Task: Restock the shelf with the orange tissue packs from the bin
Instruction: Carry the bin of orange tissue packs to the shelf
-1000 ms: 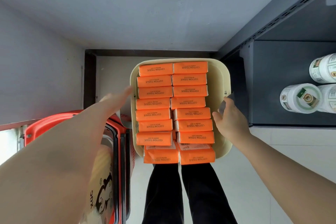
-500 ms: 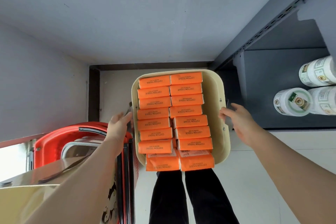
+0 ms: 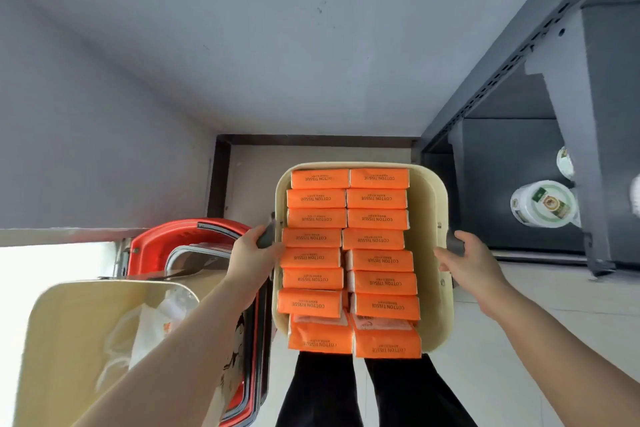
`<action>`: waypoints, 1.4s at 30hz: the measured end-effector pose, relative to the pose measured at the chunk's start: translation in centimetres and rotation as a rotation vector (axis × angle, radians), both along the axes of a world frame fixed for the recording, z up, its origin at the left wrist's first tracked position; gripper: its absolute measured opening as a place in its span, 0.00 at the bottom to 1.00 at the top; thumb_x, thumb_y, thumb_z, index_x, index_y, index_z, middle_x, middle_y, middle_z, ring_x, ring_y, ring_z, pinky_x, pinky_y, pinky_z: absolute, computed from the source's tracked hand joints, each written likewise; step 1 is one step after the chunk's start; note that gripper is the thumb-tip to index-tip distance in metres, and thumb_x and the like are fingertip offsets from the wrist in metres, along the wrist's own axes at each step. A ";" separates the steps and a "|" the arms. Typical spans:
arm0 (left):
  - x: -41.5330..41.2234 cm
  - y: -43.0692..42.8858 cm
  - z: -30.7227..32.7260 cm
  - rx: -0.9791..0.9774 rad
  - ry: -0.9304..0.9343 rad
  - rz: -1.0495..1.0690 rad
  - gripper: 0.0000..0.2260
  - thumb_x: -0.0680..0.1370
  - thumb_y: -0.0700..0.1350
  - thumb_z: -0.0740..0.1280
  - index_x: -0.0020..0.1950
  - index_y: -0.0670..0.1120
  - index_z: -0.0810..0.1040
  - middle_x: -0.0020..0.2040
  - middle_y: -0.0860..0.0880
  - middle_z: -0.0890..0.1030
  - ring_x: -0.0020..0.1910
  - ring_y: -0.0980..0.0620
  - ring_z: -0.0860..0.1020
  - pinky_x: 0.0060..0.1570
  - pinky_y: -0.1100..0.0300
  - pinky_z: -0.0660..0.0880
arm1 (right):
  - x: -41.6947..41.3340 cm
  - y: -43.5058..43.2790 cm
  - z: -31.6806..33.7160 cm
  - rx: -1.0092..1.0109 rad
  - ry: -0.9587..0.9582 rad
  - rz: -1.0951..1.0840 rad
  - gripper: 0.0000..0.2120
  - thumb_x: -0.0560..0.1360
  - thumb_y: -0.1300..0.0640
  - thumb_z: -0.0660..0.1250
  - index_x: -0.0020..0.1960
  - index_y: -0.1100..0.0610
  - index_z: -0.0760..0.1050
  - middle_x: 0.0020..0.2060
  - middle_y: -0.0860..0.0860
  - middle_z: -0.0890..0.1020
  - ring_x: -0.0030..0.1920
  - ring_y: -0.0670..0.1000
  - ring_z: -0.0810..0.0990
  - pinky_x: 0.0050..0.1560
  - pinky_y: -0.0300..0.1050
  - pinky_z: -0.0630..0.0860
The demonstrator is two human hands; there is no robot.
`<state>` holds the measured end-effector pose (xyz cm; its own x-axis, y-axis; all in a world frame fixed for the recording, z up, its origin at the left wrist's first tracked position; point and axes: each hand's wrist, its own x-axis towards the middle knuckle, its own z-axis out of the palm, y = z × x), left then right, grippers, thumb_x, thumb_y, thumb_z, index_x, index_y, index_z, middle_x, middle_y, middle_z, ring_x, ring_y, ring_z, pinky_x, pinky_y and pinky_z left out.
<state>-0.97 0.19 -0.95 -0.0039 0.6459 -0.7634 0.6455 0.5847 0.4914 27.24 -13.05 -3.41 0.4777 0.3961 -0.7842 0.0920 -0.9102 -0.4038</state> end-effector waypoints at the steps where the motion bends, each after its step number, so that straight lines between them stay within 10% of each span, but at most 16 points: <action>1: 0.1 -0.7 1.0 0.003 0.011 0.001 0.09 0.75 0.39 0.68 0.41 0.53 0.73 0.44 0.46 0.79 0.41 0.52 0.77 0.35 0.66 0.70 | 0.0 -0.7 0.8 -0.006 -0.001 0.005 0.30 0.77 0.55 0.65 0.75 0.56 0.58 0.63 0.56 0.75 0.50 0.53 0.79 0.49 0.46 0.71; 9: -0.5 -5.7 5.7 0.025 0.121 -0.041 0.12 0.75 0.39 0.68 0.56 0.48 0.75 0.42 0.50 0.78 0.38 0.56 0.76 0.29 0.67 0.67 | -1.0 -6.5 4.5 -0.003 0.016 -0.009 0.21 0.73 0.55 0.65 0.65 0.51 0.68 0.37 0.53 0.81 0.37 0.51 0.79 0.38 0.50 0.77; 15: -1.1 -7.3 7.4 0.081 0.100 -0.183 0.06 0.75 0.40 0.69 0.51 0.45 0.77 0.43 0.46 0.80 0.40 0.51 0.79 0.31 0.64 0.71 | -4.1 -12.6 7.2 0.125 -0.034 -0.117 0.05 0.73 0.59 0.65 0.46 0.56 0.69 0.32 0.50 0.76 0.33 0.47 0.75 0.34 0.40 0.68; 23: 3.8 -12.4 9.6 0.085 0.018 -0.520 0.06 0.73 0.39 0.70 0.48 0.40 0.79 0.46 0.40 0.81 0.40 0.49 0.78 0.34 0.61 0.71 | -6.6 -25.5 11.4 0.137 -0.082 -0.452 0.10 0.69 0.64 0.65 0.30 0.59 0.69 0.27 0.53 0.75 0.30 0.50 0.73 0.34 0.42 0.65; 42: 33.8 -47.1 9.9 0.155 -0.052 -1.248 0.12 0.65 0.37 0.73 0.34 0.43 0.69 0.33 0.44 0.64 0.30 0.51 0.62 0.32 0.60 0.58 | 2.2 -66.5 11.1 0.060 -0.109 -1.221 0.05 0.72 0.67 0.63 0.45 0.67 0.77 0.38 0.61 0.83 0.37 0.55 0.81 0.38 0.42 0.73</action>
